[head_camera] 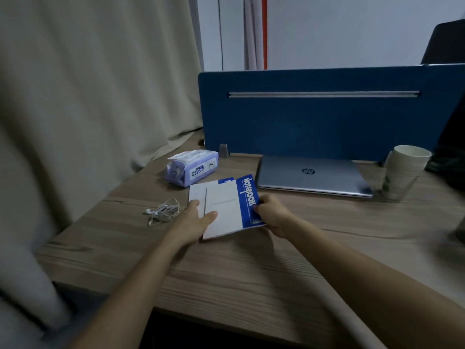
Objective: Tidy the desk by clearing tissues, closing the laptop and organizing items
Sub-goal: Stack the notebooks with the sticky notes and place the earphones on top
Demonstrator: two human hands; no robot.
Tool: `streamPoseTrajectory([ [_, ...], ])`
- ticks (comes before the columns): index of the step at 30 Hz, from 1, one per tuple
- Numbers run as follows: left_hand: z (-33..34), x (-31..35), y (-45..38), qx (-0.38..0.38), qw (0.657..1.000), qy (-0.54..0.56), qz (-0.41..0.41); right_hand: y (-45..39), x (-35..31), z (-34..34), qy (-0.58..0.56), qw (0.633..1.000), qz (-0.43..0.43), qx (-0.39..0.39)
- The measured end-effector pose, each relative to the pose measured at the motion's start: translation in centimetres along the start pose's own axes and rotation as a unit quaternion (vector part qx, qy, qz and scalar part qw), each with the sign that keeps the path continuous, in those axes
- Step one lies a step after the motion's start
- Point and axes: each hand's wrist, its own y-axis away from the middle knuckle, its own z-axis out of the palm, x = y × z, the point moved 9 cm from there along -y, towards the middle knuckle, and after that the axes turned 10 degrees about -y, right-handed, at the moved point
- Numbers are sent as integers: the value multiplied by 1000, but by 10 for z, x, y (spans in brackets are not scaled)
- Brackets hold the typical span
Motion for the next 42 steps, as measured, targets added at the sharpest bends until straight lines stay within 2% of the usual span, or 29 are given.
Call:
streamPoseTrajectory([
  [2,0,3,2,-3,1000,-22,8,-7,-4,6,39,999,-28,15],
  [4,-2,4,2,-5,998,-54,21,-17,-11,11,145,987,-65,33],
  [8,8,4,1,-56,986,-151,40,-30,-19,28,287,954,-91,13],
  [11,14,-2,-1,-65,980,-184,45,-39,-18,27,317,943,-102,8],
  [15,13,-5,-4,-34,982,-181,42,-50,-25,3,331,933,-132,57],
  [19,12,-8,-5,-33,982,-181,38,-63,-22,10,340,934,-105,-42],
  [22,9,-10,-6,-26,984,-174,36,-63,-23,22,282,945,-69,-152],
  [24,8,-10,-6,-23,984,-171,36,-63,-22,28,266,937,-51,-220],
  [26,9,-12,-7,-24,985,-167,35,-62,-21,30,294,920,-43,-256],
  [32,11,-18,-11,-62,981,-180,47,-67,-23,17,352,907,-129,-194],
  [39,6,-22,-11,-24,987,-146,70,-58,-23,-8,458,858,-204,-115],
  [42,6,-24,-12,-13,988,-134,74,-52,-21,-21,492,842,-204,-90],
])
